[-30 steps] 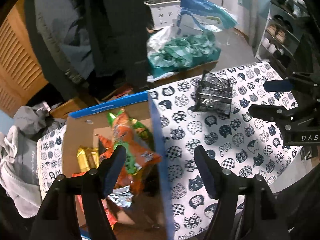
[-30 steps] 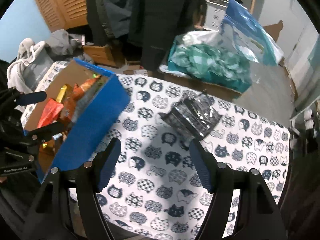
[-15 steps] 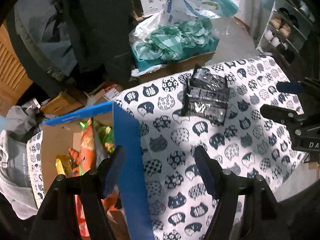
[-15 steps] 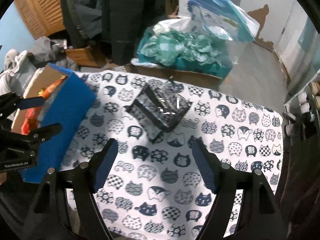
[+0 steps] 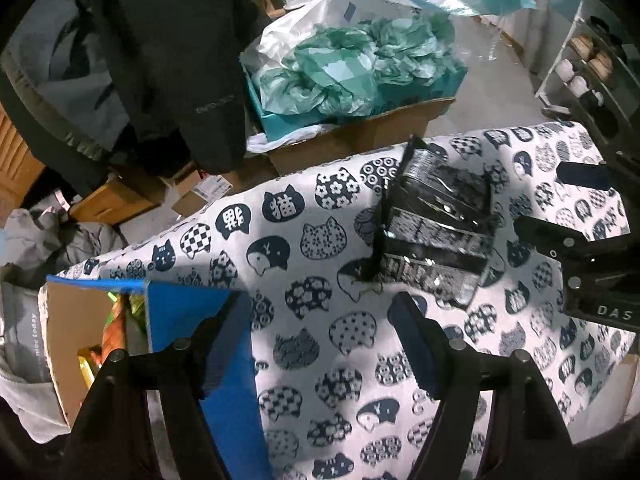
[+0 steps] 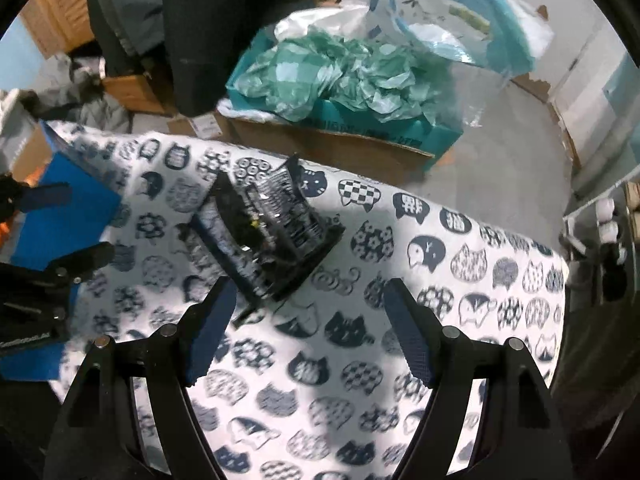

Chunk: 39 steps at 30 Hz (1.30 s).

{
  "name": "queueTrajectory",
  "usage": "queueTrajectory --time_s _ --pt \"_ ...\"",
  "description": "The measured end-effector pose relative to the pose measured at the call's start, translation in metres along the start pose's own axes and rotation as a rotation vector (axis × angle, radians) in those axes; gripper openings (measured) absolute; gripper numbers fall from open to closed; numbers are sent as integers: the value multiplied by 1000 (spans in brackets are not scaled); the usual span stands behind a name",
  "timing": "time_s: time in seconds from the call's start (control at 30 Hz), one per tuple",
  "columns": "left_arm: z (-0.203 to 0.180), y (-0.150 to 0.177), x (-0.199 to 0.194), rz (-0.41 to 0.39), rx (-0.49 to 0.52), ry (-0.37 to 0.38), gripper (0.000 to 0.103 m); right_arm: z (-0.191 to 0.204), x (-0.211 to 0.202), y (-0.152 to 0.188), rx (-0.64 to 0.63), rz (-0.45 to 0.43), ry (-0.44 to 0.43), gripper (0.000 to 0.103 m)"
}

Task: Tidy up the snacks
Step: 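Grasp the black packet with the right tool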

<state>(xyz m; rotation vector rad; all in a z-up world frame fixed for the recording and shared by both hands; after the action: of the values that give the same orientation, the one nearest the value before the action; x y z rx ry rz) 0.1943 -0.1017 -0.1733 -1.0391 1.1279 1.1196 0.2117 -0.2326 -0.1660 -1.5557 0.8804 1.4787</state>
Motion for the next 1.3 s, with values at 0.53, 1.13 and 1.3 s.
queueTrajectory --time_s 0.53,1.13,1.3 --pt "4 -25 38 36 -29 68 75 2 45 -43 -50 -19 -8 76" --pt "-3 13 58 134 -44 125 75 36 71 -5 -100 83 36 45" --pt "-5 23 58 141 -64 146 76 34 73 14 -85 118 35 45"
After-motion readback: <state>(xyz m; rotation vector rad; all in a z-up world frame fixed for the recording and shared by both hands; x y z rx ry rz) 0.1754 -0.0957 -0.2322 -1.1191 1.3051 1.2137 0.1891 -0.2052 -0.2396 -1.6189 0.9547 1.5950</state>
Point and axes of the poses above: each gripper's, at about its wrist camera, not at the fingertips, and x roughly the way its jaws point, z to its left, y to its underside, the point moved 4 cm from there along x, roughly the way its jaws point, and after that the axes turned 14 degrees about z, right-handed, at the moved point
